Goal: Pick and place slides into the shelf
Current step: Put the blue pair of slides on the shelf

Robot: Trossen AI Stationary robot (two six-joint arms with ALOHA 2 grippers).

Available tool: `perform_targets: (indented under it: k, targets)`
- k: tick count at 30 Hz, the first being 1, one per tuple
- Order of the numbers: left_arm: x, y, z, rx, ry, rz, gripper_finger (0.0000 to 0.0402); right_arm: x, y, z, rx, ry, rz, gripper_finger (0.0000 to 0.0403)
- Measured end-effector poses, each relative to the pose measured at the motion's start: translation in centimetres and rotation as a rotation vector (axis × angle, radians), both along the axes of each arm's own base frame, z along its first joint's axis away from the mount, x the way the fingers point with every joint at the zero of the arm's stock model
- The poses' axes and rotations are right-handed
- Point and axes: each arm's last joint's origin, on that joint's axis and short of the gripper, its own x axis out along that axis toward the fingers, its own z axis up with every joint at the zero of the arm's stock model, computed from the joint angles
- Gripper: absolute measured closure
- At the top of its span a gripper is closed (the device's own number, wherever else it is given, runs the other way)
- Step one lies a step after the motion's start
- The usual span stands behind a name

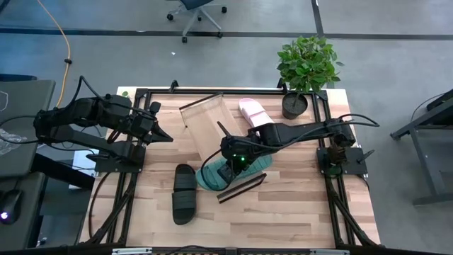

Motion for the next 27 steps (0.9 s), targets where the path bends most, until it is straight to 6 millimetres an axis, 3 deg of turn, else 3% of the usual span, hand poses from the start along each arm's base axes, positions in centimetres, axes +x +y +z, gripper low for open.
perform_targets:
  k: [9, 27]
  targets:
    - [0.0, 0.0, 0.0, 0.0, 0.0, 0.0, 0.0401, 0.1, -0.14, -0.08, -0.001, 0.0, -0.003, 0.0402]
    - [0.0, 0.0, -0.01, 0.0, 0.001, 0.0, 0.0401, 0.14, -0.1, -0.05, -0.001, -0.008, 0.017, 0.0356]
